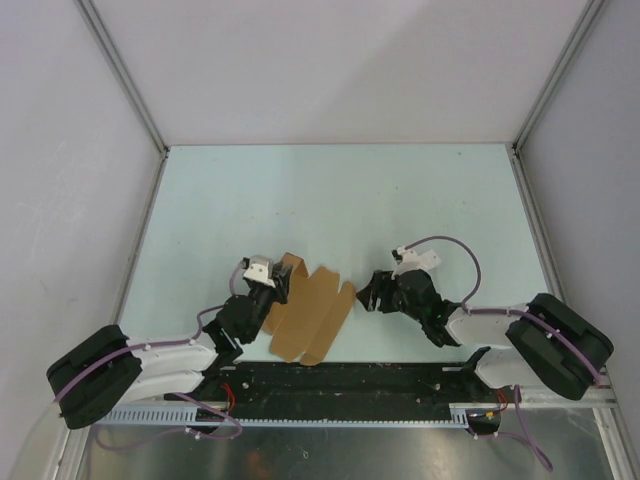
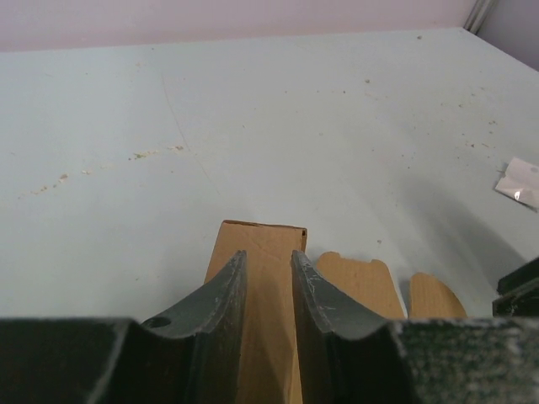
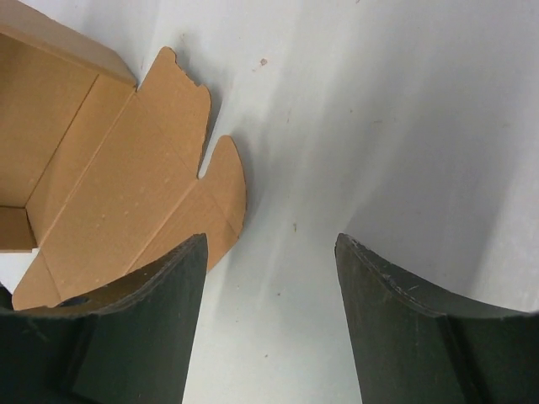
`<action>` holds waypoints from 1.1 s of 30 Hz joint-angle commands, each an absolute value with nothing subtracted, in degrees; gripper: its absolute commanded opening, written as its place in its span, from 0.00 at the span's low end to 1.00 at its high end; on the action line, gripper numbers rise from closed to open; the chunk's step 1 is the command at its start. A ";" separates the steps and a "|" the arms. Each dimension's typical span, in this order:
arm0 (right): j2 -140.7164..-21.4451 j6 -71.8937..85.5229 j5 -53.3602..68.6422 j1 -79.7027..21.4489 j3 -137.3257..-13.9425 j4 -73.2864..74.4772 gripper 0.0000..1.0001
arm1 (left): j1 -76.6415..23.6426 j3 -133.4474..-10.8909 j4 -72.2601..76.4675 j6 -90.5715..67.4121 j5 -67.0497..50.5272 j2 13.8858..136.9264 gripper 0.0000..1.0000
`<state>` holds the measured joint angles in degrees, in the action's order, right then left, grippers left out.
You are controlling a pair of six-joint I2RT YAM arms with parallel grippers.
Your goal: Fold the paper box
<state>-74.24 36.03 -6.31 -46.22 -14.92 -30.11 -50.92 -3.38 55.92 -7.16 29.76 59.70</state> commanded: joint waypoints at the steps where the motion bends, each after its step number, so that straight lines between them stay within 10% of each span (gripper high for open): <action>1: -78.73 31.20 5.26 -41.41 -16.17 -38.04 0.67 | -50.89 -2.55 56.16 -8.26 29.62 59.33 0.34; 33: -100.81 31.20 24.08 -37.62 -18.98 -57.65 0.36 | -50.98 -2.64 55.63 -7.91 30.59 59.77 0.35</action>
<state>-100.36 32.47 23.44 -37.52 -19.42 -60.47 -50.92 -3.33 54.68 -7.53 29.85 59.79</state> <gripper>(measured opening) 0.406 0.347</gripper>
